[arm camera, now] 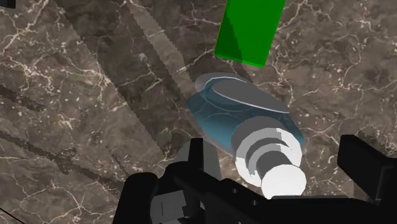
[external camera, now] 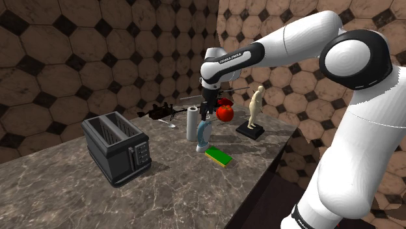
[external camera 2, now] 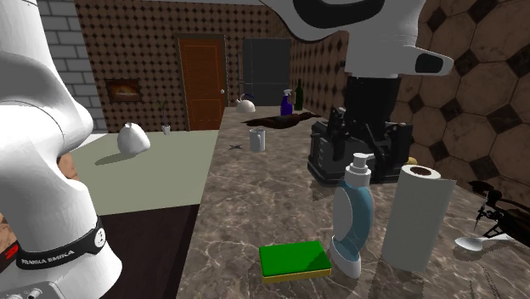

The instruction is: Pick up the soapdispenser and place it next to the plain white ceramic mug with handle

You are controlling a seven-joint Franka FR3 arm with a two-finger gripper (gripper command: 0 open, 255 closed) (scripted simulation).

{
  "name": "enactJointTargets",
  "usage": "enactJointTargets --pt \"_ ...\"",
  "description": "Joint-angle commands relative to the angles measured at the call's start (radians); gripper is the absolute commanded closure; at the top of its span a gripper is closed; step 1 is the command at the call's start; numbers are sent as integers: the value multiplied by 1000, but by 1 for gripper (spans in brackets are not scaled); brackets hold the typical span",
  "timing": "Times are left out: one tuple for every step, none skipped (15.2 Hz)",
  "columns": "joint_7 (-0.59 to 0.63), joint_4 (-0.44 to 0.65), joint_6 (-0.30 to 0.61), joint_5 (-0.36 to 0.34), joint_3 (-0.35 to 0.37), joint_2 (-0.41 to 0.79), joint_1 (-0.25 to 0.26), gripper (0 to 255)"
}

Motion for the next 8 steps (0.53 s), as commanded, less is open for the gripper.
enactJointTargets --pt "-2 -10 11 1 -1 1 -1 0" --pt "-2 -10 11 1 -1 1 -1 0" --pt "-2 -10 11 1 -1 1 -1 0" --pt "-2 -10 11 1 -1 1 -1 0" --pt "-2 -10 11 1 -1 1 -1 0" --pt "-2 -10 11 1 -1 1 -1 0" --pt "-2 -9 11 1 -1 1 -1 0" --pt "-2 -9 11 1 -1 1 -1 255"
